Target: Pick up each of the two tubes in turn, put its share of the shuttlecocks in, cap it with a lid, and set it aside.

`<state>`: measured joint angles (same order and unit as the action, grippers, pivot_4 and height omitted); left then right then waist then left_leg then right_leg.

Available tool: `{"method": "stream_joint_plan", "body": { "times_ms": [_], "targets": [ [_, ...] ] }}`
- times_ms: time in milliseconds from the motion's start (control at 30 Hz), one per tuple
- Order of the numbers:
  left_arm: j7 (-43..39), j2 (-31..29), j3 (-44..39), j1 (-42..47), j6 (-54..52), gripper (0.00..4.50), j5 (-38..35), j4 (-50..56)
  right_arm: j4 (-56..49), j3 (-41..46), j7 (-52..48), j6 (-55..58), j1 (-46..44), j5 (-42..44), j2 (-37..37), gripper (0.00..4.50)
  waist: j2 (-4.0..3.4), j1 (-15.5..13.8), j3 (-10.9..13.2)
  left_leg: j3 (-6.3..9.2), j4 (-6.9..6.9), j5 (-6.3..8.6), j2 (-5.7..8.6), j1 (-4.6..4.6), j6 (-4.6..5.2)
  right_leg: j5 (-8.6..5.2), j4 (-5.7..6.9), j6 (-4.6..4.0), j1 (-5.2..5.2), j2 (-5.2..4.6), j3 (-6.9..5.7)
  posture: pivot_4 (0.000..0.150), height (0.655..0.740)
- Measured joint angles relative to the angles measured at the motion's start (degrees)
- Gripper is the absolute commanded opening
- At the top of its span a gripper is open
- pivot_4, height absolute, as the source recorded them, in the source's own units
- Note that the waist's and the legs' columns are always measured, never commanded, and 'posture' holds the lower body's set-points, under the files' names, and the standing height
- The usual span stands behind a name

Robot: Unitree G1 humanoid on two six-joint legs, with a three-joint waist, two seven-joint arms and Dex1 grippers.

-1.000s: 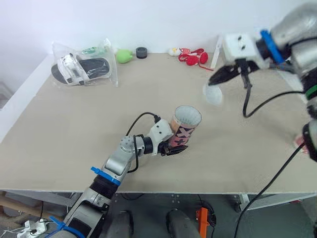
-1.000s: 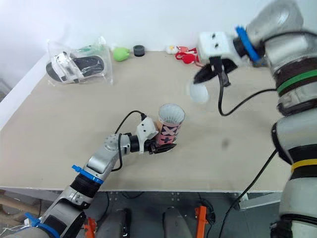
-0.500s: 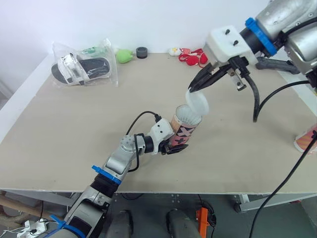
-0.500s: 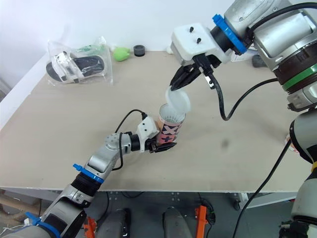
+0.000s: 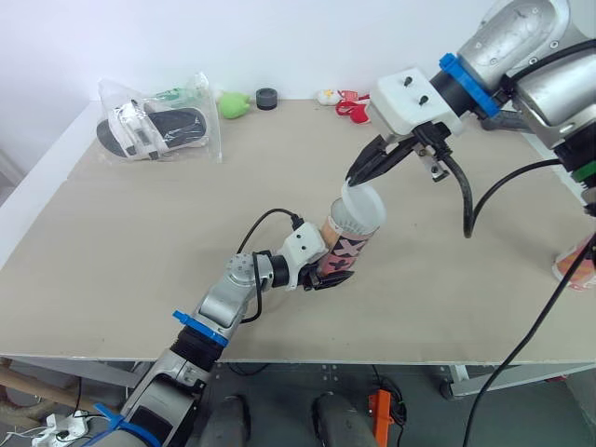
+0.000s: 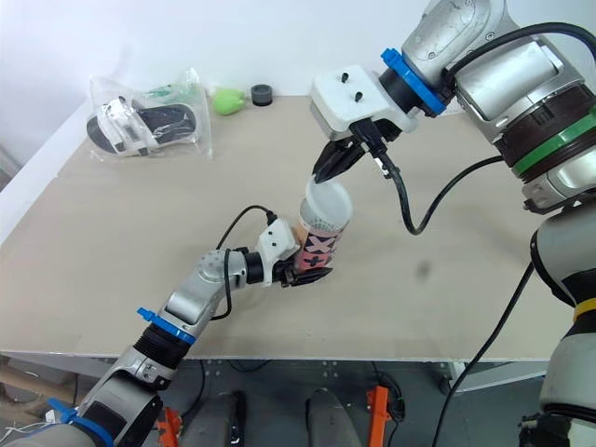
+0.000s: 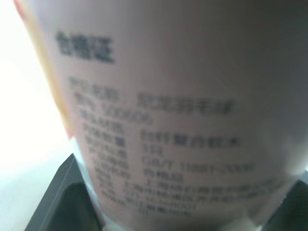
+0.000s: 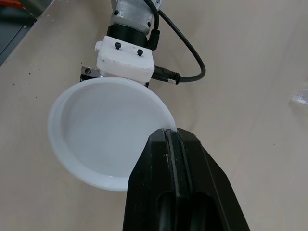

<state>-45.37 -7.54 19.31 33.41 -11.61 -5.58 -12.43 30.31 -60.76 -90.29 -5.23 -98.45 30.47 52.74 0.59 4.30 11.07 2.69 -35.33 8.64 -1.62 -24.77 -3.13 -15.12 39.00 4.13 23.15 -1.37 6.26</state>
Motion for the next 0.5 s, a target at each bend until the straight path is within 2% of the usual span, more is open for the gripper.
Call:
{"method": "stream_joint_plan", "body": {
  "times_ms": [500],
  "targets": [
    [0.12, 0.24, 0.05, 0.0, -0.07, 2.93, 0.21, 0.04, 3.14, 0.0, -0.02, -2.81, 1.82, -3.95, -1.8, 0.05, 0.0, -0.01, 0.0, 0.01, -0.03, 0.0, 0.0, -0.02, 0.0, 0.0, 0.0, 0.02, 0.0, 0.0, -0.02, 0.15, 0.74]
  ]
}}
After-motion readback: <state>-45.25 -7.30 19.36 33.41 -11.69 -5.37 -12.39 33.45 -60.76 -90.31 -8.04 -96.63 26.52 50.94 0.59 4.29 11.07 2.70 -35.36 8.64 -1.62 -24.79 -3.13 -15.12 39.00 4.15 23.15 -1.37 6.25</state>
